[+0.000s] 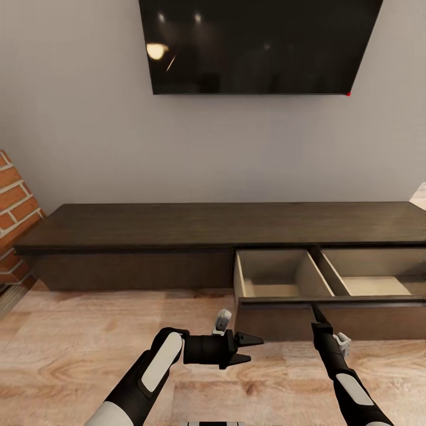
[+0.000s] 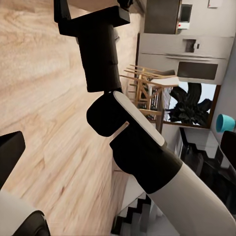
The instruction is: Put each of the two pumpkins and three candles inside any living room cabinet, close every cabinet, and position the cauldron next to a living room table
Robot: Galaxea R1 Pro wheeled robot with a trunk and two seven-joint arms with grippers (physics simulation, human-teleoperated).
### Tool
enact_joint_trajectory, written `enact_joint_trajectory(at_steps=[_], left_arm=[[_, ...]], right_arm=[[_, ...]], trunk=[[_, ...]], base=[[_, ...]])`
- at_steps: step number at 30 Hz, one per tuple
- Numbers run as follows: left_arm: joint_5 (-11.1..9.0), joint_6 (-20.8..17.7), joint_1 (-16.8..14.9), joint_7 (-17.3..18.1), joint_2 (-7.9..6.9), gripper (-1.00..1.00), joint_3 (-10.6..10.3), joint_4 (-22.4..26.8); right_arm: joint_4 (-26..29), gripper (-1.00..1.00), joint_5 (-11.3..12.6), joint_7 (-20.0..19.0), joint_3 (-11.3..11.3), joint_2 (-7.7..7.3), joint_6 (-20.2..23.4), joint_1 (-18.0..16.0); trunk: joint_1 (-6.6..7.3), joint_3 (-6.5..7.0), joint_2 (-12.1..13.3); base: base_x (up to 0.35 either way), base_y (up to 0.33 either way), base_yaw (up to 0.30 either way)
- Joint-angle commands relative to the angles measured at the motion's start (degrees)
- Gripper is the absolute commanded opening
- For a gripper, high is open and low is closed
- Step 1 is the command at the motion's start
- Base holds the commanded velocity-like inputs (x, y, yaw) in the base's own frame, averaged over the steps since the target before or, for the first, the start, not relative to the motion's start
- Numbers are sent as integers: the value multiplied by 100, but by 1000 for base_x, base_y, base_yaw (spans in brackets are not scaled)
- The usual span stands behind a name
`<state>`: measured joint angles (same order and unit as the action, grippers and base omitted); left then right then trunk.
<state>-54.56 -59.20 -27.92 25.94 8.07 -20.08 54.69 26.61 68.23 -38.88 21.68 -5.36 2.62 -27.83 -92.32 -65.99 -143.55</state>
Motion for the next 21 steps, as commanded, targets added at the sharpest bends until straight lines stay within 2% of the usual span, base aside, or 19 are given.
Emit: enact_joint_trajectory(at_steps=[1, 12, 14, 19, 21], left_arm=[[40, -16, -3, 43, 1, 100, 1, -2], [42, -13, -3, 43, -6, 100, -4, -2], [42, -14, -3, 43, -7, 100, 0, -2], [44, -15, -3, 33, -25, 100, 49, 1], [49, -13, -3, 22, -37, 100, 79, 1]], right_arm=[[-6, 100, 50, -25, 3, 0, 28, -3], [-6, 100, 23, -4, -30, -13, 164, -3], [-1, 100, 15, 0, -31, -16, 448, -3], [-7, 100, -6, 42, -14, -22, 1546, -3], [-7, 100, 0, 83, -9, -89, 1910, -3]], trunk=[[2, -4, -2], [2, -4, -2], [2, -4, -2], [2, -4, -2], [7, 40, 1]], base=[[-57, 0, 0], [-205, 0, 0], [-212, 0, 0], [-69, 0, 0], [-9, 0, 0]])
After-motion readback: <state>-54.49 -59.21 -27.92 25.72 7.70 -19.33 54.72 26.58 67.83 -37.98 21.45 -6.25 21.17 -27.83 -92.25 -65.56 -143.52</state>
